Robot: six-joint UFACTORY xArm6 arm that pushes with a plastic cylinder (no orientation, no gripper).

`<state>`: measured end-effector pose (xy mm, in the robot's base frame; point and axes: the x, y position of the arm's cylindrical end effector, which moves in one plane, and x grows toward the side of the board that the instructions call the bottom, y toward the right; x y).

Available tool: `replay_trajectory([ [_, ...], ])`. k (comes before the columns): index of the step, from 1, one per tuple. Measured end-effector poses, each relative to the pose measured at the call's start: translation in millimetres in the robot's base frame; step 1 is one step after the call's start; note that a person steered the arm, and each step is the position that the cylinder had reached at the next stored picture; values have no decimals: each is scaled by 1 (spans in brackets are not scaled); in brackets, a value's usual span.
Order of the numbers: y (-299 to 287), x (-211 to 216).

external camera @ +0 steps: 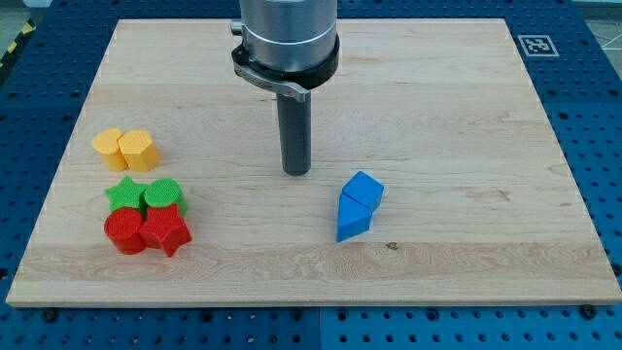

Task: Slide the blue triangle slightly right

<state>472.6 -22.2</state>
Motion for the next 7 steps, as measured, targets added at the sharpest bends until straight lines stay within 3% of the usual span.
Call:
replay_trajectory([
  [3,-1,17],
  [5,5,72],
  [6,22,101],
  [7,64,103],
])
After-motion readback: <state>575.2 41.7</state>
